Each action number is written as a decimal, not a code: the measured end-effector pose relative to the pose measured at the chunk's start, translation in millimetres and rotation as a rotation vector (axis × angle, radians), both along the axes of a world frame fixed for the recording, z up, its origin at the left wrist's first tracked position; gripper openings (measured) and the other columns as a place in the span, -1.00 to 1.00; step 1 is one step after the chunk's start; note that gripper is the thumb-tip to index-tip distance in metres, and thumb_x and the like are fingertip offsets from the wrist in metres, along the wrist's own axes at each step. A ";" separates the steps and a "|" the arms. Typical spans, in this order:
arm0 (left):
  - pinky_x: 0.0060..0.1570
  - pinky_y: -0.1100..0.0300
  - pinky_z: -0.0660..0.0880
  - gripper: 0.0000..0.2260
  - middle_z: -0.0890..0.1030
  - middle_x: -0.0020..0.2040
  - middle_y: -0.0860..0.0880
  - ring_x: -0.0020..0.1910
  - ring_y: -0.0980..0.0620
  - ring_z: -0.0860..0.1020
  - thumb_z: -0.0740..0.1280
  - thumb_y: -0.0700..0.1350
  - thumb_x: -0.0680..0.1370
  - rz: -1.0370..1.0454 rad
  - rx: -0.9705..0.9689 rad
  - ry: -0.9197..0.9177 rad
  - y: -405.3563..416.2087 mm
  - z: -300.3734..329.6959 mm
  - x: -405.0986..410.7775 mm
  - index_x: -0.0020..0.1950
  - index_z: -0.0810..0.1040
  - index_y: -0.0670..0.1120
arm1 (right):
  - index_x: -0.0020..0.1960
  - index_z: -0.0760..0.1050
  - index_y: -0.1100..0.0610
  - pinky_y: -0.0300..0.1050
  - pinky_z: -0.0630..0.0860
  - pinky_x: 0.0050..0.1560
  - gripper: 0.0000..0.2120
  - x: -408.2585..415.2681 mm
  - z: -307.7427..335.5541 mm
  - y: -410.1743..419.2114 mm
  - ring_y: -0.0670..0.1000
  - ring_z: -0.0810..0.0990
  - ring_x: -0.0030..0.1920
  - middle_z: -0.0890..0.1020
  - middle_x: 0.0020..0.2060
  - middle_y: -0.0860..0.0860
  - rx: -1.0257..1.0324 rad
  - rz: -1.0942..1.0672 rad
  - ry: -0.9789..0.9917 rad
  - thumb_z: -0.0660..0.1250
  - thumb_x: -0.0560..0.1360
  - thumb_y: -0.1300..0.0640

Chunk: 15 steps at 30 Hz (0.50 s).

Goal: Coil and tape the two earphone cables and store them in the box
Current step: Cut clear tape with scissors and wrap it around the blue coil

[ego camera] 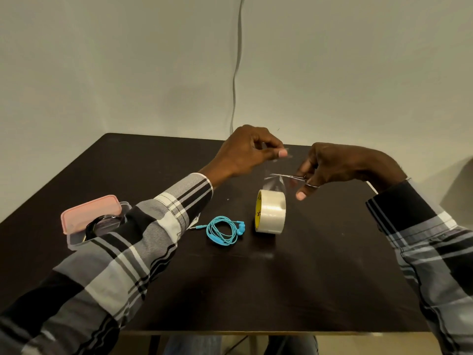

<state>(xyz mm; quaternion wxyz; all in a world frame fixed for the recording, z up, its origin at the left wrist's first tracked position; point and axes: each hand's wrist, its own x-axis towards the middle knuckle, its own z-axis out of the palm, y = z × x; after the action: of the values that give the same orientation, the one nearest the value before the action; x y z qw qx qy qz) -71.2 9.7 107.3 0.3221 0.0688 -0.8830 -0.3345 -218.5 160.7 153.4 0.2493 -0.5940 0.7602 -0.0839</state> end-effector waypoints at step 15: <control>0.36 -0.08 0.39 0.22 0.02 0.49 -0.03 0.47 -0.13 0.22 0.61 0.12 0.25 0.182 0.077 -0.408 43.4 -63.1 3.3 0.58 -0.22 -0.03 | -0.08 0.73 -0.02 -0.10 0.46 -0.09 -0.64 -0.5 -7.7 3.1 -0.04 0.55 -0.17 0.72 -0.18 0.02 -0.086 -0.087 0.032 0.59 0.22 -0.20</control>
<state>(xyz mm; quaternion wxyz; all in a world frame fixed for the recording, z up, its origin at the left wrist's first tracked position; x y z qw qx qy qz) -67.9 53.1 44.3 0.1626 0.2268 -0.9065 -0.3168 -219.0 163.8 145.8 0.2072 -0.5720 0.7849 -0.1178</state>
